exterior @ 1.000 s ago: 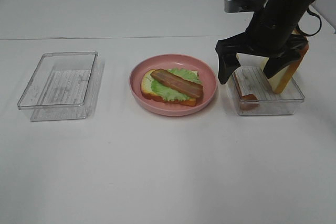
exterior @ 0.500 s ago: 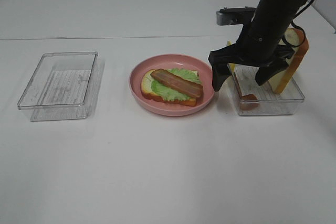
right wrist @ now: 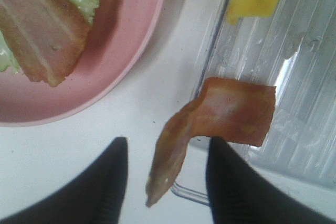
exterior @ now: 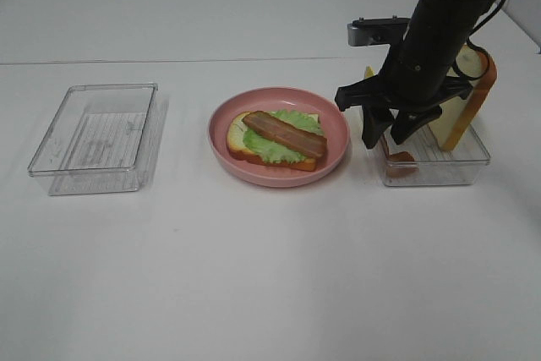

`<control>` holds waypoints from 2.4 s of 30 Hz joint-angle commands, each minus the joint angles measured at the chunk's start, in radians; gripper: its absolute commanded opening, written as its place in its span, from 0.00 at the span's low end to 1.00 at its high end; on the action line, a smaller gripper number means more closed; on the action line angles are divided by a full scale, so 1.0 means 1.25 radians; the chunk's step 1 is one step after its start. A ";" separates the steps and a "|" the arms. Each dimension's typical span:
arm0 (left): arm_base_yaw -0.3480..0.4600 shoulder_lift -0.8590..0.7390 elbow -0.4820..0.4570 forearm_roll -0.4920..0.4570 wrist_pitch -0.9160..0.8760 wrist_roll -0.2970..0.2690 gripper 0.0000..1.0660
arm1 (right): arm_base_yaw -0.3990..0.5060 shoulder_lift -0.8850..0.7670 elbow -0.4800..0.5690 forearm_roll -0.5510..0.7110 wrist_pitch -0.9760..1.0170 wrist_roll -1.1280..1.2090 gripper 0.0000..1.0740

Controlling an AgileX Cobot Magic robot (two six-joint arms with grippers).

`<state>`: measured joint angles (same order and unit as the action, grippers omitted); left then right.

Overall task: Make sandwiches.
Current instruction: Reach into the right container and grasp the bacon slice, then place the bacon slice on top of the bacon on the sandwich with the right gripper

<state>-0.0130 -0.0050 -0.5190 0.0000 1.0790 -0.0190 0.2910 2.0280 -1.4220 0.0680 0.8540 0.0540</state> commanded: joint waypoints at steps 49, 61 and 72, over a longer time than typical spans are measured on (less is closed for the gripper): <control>0.002 -0.011 0.002 -0.006 -0.003 -0.003 0.94 | 0.213 -0.103 -0.269 -0.040 0.166 0.040 0.00; 0.002 -0.014 0.002 -0.006 -0.003 -0.003 0.94 | 0.261 -0.006 -0.269 0.077 0.034 0.025 0.00; 0.002 -0.015 0.002 -0.006 -0.003 -0.003 0.94 | 0.258 0.070 -0.269 0.019 -0.032 0.023 0.00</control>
<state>-0.0130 -0.0050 -0.5190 0.0000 1.0790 -0.0190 0.6170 2.1090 -1.7520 0.1120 0.8310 0.0910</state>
